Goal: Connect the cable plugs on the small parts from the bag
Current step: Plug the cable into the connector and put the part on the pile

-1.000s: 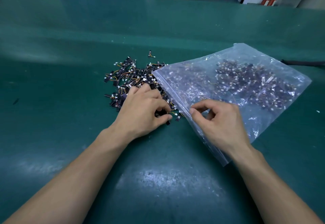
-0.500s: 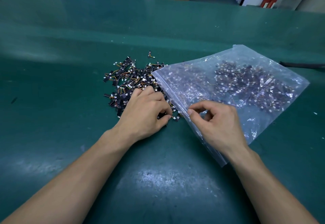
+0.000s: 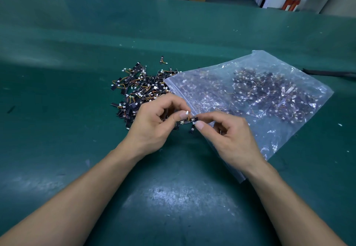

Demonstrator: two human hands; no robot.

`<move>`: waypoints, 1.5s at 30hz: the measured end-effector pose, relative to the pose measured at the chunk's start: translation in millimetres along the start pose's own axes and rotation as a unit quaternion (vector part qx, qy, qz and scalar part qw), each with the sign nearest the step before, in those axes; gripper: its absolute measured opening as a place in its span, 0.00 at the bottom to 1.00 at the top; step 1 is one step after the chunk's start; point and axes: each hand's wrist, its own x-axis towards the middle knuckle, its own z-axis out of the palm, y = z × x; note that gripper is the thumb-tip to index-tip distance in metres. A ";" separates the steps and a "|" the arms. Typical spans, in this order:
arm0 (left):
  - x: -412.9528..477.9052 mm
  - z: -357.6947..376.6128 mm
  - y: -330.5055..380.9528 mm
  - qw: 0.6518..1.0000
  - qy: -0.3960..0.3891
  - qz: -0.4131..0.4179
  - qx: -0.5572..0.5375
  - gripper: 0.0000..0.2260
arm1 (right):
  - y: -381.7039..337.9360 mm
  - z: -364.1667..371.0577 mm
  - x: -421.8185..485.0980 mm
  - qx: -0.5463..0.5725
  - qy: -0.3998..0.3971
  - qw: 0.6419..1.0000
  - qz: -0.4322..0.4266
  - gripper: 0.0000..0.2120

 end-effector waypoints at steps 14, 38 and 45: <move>-2.6 3.4 2.6 0.999 -0.015 -0.045 -0.025 0.08 | -8.6 1.0 3.5 0.227 -0.004 0.972 0.056 0.07; -4.6 1.0 -0.7 0.998 -0.038 -0.031 0.040 0.02 | -5.7 2.2 -0.4 0.089 0.015 0.996 0.011 0.06; -4.5 1.2 0.2 0.997 -0.045 -0.016 0.062 0.04 | -6.3 2.9 -1.4 0.102 0.018 0.995 0.016 0.05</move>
